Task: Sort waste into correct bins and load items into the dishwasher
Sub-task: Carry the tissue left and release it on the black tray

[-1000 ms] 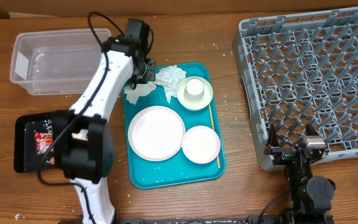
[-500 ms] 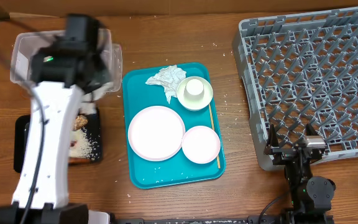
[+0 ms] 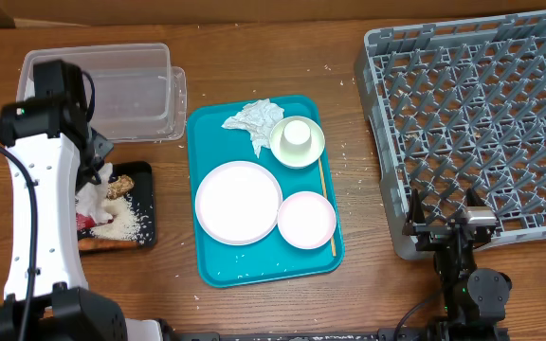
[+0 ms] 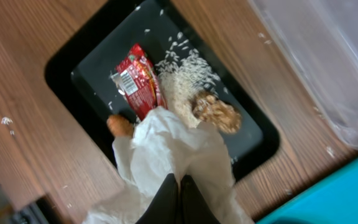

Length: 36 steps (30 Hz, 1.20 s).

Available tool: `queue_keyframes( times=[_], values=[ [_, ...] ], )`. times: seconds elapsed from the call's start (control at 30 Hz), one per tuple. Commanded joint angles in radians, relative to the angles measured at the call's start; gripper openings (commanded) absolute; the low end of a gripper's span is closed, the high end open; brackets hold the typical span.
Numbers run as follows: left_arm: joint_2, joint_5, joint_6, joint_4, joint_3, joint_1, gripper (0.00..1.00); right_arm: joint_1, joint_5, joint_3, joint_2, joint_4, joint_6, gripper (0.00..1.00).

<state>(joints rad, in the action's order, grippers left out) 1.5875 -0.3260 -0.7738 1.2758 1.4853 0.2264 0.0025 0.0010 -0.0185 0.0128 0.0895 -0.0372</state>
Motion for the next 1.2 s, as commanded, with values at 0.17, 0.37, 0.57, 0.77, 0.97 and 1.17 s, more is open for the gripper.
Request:
queue_keyframes(
  times=[0.17,0.37,0.57,0.77,0.97,1.17],
  values=[
    [0.008,0.013,-0.035,-0.241,-0.202,0.071,0.37,0.008,0.005,0.01,-0.01,-0.006,0.005,1.0],
    [0.008,0.039,-0.035,-0.209,-0.209,0.076,0.48,0.008,0.005,0.01,-0.01,-0.006,0.005,1.0],
    [0.007,0.068,-0.031,-0.194,-0.208,0.076,0.51,0.008,0.005,0.01,-0.01,-0.006,0.005,1.0],
    [-0.026,0.304,0.122,-0.218,-0.135,0.065,0.46,0.008,0.005,0.01,-0.01,-0.006,0.005,1.0],
    [-0.109,0.605,0.433,-0.396,-0.09,-0.055,0.52,0.008,0.005,0.01,-0.01,-0.006,0.005,1.0],
    [-0.063,0.592,0.614,-0.578,-0.093,-0.284,0.73,0.008,0.005,0.01,-0.01,-0.006,0.005,1.0]
  ],
)
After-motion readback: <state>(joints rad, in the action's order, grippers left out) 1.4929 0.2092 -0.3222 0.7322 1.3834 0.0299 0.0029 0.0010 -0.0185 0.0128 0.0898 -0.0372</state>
